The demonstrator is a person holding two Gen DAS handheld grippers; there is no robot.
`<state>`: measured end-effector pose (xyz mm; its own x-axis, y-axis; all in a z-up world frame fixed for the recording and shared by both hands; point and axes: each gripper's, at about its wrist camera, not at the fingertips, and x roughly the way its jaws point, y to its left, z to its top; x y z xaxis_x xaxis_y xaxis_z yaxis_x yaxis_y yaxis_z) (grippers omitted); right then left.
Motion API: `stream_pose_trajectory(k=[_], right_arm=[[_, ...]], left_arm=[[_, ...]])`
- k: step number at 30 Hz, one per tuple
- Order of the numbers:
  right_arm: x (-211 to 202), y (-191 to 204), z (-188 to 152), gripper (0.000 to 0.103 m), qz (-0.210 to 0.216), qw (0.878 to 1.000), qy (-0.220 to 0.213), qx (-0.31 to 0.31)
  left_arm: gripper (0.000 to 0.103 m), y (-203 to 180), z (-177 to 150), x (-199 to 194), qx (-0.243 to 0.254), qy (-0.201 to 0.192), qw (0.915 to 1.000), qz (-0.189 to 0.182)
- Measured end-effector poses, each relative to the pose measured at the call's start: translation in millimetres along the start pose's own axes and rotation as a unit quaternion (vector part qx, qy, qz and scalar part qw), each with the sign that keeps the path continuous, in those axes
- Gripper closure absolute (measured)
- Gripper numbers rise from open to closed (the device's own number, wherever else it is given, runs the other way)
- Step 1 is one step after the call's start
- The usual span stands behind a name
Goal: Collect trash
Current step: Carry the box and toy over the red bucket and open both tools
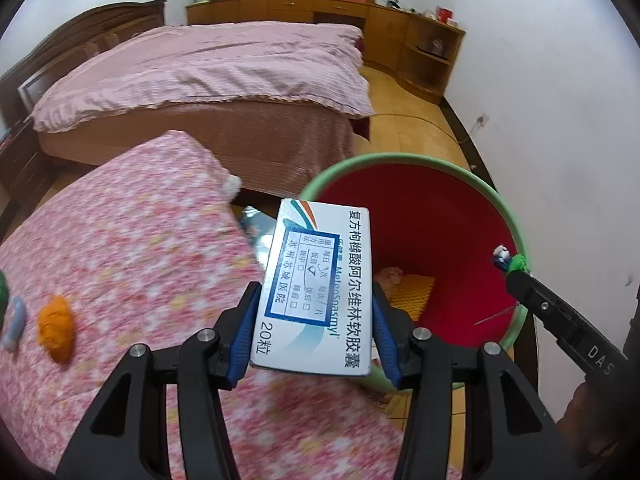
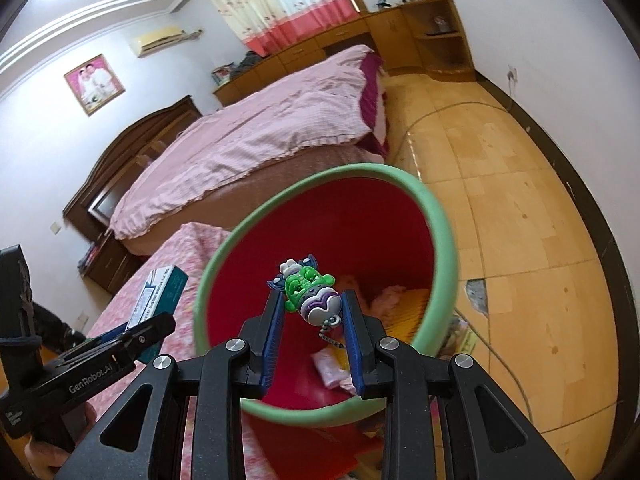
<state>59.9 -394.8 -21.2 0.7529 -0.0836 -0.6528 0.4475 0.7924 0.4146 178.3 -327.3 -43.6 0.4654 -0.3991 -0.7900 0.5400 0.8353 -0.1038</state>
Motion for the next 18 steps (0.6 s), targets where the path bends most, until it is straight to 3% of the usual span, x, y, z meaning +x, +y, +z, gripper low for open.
stream_pose_trajectory(k=[9,18], right_arm=[[15.5,-20.0,6.1,0.074,-0.009,1.0,0.011,0.016],[26.8,-22.3,8.8,0.073,-0.01,1.0,0.02,0.015]], left_arm=[[0.05,-26.5,6.5,33.9,0.019,0.023,0.9991,-0.03],[0.05,-27.2,10.6,47.7,0.014,0.026,0.9987,-0.041]])
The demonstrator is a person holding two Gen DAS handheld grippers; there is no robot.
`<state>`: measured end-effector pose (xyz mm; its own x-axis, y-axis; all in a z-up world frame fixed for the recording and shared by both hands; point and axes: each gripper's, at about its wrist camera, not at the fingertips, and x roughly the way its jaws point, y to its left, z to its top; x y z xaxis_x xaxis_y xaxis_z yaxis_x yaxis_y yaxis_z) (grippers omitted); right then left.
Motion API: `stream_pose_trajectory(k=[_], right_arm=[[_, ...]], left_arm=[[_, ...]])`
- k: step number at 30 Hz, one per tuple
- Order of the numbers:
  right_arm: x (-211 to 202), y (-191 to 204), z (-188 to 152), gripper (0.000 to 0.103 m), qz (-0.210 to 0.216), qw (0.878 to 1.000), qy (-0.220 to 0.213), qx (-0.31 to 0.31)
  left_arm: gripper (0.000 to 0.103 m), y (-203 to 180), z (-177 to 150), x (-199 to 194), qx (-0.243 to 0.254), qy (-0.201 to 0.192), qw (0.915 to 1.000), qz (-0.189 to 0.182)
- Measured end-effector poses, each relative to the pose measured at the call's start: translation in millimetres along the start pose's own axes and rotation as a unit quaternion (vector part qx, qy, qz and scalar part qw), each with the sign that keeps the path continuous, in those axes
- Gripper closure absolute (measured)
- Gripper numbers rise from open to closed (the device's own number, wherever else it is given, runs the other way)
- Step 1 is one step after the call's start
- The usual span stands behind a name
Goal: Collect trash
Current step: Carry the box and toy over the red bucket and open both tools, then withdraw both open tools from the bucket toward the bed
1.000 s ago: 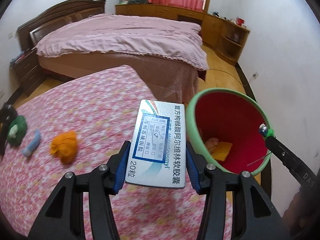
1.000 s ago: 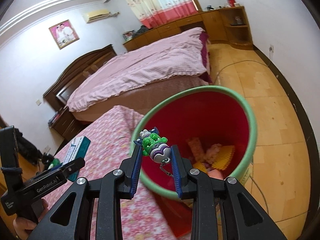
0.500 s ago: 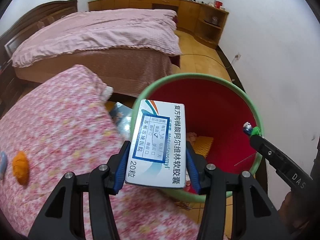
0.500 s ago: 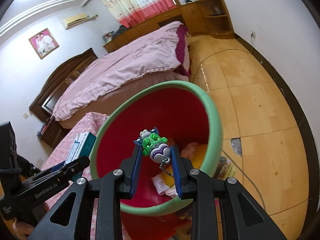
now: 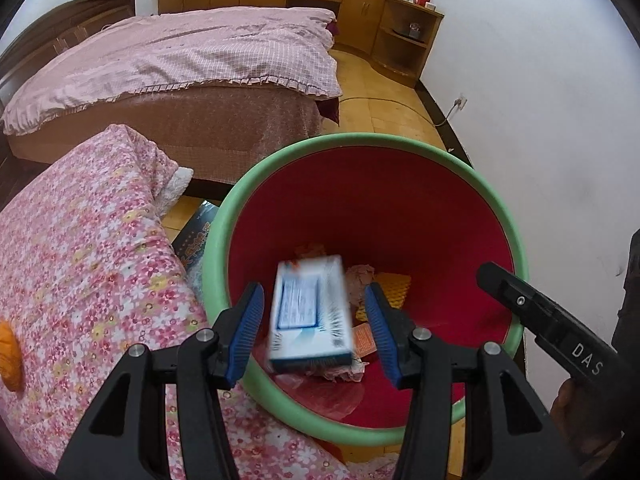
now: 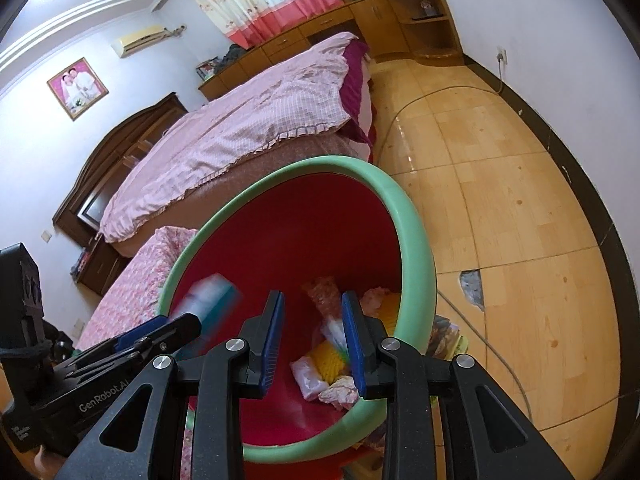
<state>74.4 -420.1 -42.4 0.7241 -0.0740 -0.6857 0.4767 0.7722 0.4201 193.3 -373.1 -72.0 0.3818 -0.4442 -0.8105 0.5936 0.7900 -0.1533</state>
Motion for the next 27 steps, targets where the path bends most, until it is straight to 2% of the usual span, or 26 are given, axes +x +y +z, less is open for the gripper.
stream_pose_trajectory(k=[9,27], right_arm=[[1.6,7.9,-2.2,0.072,-0.005,1.0,0.003,-0.013],[-20.3,34.8,-11.1,0.07,-0.002,1.0,-0.004,-0.029]], left_arm=[[0.05,9.6,-0.8,-7.7,-0.013,-0.005,0.9999,-0.004],[0.05,36.2,-21.5,-63.4,-0.034,-0.034,0.9987,0.018]])
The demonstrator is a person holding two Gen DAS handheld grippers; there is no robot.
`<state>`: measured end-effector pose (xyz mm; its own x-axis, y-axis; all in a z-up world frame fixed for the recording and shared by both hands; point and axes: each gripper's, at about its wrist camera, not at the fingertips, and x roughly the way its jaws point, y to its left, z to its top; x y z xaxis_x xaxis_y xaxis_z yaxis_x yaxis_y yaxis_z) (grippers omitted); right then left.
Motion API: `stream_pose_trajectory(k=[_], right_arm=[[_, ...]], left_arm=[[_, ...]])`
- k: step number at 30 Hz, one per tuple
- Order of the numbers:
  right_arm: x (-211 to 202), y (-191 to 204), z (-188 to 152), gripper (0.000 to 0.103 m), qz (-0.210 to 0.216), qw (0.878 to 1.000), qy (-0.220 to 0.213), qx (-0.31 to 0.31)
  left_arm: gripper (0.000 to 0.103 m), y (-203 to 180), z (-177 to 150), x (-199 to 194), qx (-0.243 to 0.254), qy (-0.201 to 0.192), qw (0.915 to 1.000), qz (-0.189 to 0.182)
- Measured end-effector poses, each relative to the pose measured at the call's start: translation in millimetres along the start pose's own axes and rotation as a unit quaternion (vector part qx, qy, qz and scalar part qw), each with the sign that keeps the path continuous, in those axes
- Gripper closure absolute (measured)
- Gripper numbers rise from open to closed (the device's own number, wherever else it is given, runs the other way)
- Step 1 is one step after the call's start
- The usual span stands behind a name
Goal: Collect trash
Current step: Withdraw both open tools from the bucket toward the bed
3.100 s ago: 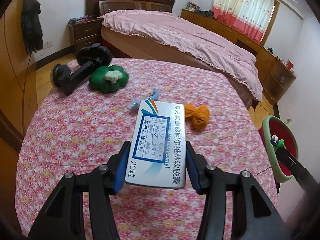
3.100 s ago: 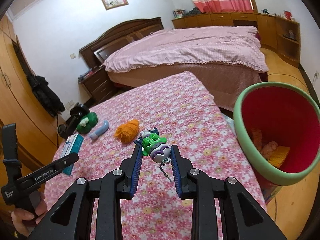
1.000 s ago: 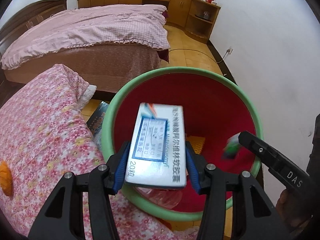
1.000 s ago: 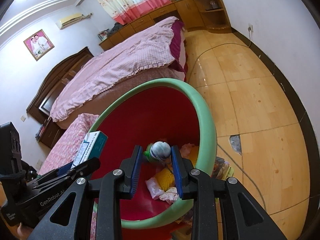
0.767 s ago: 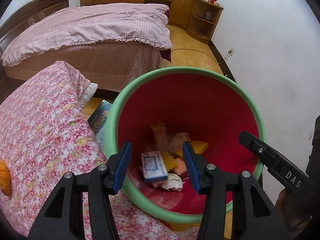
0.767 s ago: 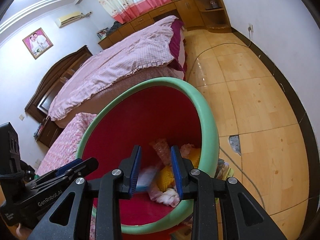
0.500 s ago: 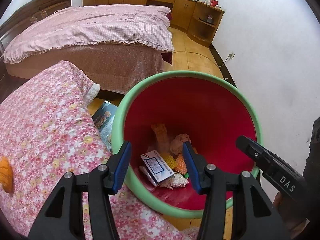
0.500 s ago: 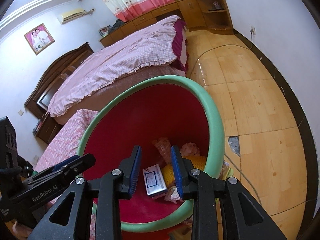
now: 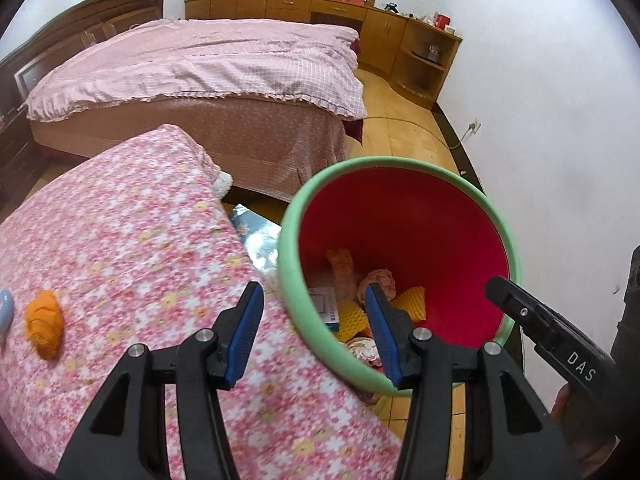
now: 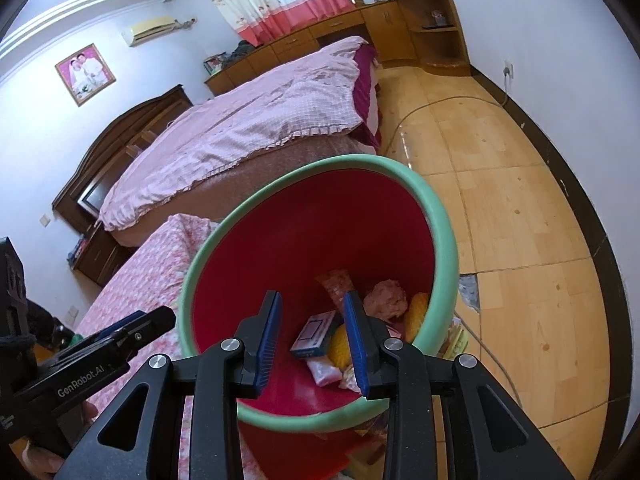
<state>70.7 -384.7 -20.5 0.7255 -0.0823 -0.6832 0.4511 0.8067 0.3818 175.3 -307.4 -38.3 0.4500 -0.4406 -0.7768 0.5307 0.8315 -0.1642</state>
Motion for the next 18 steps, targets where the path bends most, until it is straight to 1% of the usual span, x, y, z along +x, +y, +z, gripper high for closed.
stream_pose_trajectory(k=[18], right_arm=[[-23.5,58.2,-20.3,0.07,0.033,0.998,0.001,-0.044]], left_arm=[[0.05,54.7,-21.4,-68.7,-0.048,-0.043,0.9972,0.037]])
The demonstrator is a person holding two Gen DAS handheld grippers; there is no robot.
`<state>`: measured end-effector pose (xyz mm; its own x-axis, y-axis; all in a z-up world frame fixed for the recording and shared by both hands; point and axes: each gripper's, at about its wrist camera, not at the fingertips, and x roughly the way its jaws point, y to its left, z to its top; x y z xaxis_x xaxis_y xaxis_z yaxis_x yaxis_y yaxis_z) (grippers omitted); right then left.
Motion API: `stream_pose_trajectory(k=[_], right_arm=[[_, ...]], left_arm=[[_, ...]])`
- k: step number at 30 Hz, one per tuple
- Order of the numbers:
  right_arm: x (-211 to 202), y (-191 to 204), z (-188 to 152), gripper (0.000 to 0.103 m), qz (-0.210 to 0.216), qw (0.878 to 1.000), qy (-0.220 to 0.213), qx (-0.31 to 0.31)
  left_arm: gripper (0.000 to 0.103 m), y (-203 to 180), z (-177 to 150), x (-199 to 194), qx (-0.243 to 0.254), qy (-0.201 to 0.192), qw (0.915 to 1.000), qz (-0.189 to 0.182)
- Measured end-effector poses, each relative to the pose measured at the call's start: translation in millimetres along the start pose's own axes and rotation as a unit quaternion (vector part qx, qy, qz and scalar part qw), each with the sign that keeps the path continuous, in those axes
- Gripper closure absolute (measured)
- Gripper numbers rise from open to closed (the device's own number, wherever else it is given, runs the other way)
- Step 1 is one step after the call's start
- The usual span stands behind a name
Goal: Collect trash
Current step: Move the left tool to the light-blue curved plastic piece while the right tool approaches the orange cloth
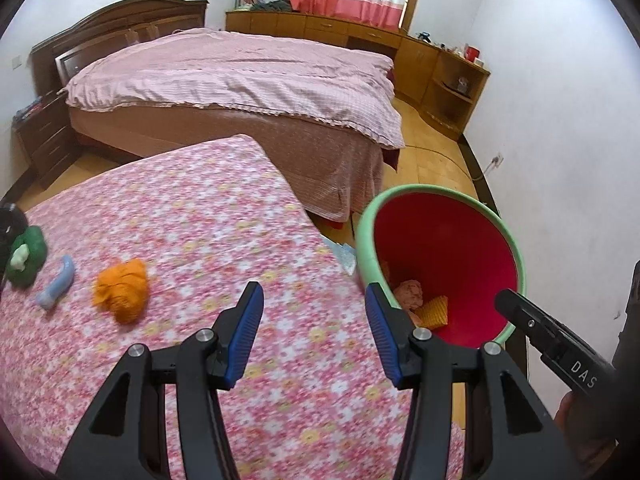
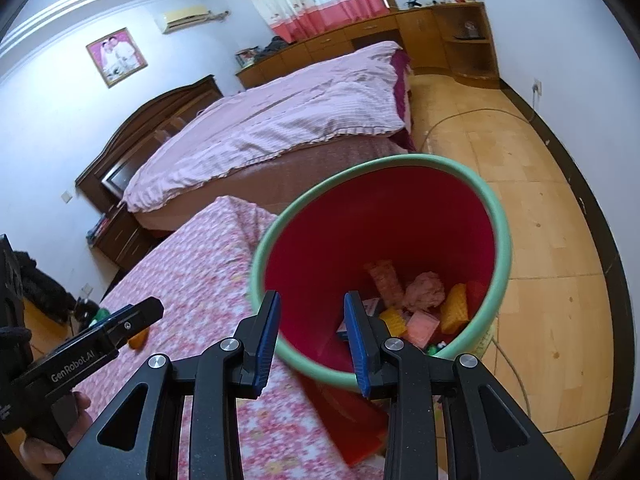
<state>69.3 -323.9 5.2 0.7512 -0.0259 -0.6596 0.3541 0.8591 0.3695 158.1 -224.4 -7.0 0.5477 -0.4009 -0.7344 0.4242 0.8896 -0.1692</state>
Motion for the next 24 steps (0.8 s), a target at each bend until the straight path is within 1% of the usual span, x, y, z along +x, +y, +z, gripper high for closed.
stream_pose_trajectory(k=[5,8,10,12,19,24], right_arm=[[1.3,17.7,-3.9,0.07,0.012,1.0,0.0,-0.009],[7.3,30.5,-6.3,0.069,0.02,1.0,0.004,-0.011],[11.4,41.4,-9.5,0.068,0.027,0.999,0.008,-0.017],[14.8,50.9,-12.0,0.064,0.032,0.999,0.011,-0.021],[29.1,86.8,-16.5,0.062,0.044,0.997,0.026,-0.052],[37.8,109.6,-19.3,0.057,0.05,0.996,0.034,-0.072]], left_arm=[[0.05,23.3,-3.8,-16.6,-0.015,-0.009,0.9998,0.014],[0.05,42.7,-5.3,-28.5,-0.021,-0.018,0.9991,0.032],[0.05,56.7,-7.1,-35.4,-0.024,-0.023,0.9985,0.044],[0.05,70.5,-9.0,-40.4,-0.029,-0.024,0.9978,0.055],[0.05,131.6,-11.1,-59.0,-0.048,-0.034,0.9924,0.108],[0.05,169.1,-11.7,-60.6,-0.06,-0.033,0.9873,0.144]])
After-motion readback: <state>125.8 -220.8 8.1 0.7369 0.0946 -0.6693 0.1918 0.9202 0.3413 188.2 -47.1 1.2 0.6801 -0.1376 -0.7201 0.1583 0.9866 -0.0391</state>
